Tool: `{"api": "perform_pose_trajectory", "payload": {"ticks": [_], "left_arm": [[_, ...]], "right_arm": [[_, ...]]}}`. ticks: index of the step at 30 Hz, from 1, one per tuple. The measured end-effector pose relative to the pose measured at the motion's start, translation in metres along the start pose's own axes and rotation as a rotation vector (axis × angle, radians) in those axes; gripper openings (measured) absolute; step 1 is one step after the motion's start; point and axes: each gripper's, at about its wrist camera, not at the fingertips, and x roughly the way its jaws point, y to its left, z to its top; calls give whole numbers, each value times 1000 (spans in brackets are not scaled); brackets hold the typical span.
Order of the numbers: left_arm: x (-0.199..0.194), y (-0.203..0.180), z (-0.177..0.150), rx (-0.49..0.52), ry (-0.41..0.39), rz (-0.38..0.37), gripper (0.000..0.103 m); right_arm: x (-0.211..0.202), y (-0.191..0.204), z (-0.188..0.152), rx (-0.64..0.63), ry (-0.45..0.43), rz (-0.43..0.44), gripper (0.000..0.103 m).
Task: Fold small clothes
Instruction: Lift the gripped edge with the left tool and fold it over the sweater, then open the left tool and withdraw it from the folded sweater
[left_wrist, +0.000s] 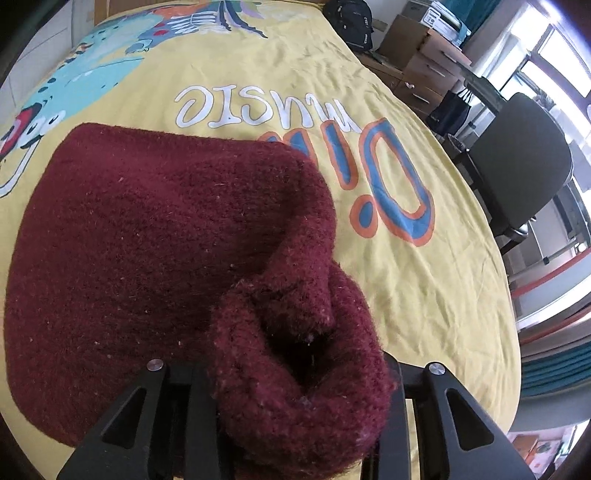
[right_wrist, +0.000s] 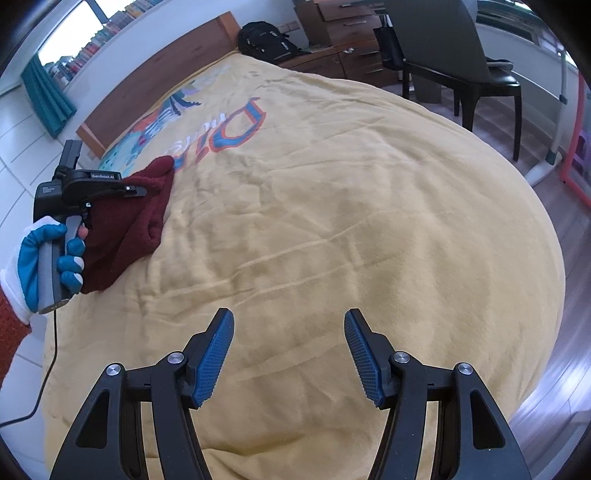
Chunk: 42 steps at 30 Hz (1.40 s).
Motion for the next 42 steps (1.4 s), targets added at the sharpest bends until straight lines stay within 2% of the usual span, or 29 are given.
{"api": "perform_pose_trajectory", "payload": {"ticks": [3,5,13,23,31,35,42], "left_arm": [[-1,-1,1,4,4,-21,37],[-2,-6,0,15,8,-36,47],[-19,-25,-2,63,6,-100,53],[-70,-28,-13,181,-15,-199,54],[-119,18,-39,224,-43,-240,54],[-138,55,-45,238,-75,-193,54],[-153,111,-34,221,-117,-121,54]], "right_arm": [[-1,-1,1,7,-5,-3,64],[-3,-2,2,16,-8,-7,64],[-12,-1,3,21,-15,-21,64],[-26,15,6,-7,-31,-31,64],[-27,52,13,-60,-32,-11,64],[-20,91,23,-122,-29,24,64],[8,172,57,-247,-29,110,64]]}}
